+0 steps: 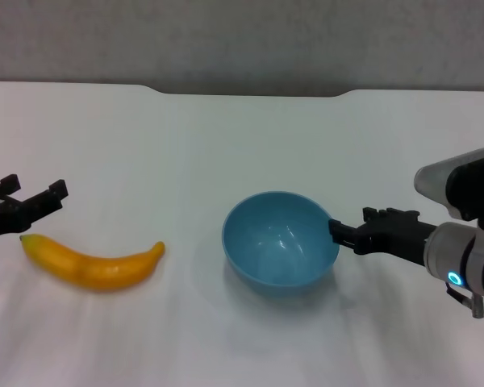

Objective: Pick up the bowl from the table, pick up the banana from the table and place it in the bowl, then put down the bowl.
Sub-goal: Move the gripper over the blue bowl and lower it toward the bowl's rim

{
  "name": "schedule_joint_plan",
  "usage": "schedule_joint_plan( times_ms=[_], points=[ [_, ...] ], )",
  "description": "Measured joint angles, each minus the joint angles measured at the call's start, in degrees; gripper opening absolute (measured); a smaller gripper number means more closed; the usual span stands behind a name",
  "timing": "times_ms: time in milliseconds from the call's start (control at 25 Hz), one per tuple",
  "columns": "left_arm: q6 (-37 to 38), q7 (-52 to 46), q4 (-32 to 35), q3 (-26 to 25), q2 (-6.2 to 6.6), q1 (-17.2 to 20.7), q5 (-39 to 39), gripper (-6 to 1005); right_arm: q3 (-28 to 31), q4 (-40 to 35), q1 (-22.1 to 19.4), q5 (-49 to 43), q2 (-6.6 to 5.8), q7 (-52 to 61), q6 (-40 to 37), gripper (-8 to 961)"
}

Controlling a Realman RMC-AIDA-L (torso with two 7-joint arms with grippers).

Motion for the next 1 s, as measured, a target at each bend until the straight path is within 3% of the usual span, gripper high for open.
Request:
schedule_joint_plan(
  times_ms=[1000],
  points=[
    [-0.08, 0.0, 0.19, 0.09, -0.06, -0.23, -1.36, 891, -5.59, 11.39, 7.63, 2.71, 0.08, 0.61, -9.73, 648]
  ],
)
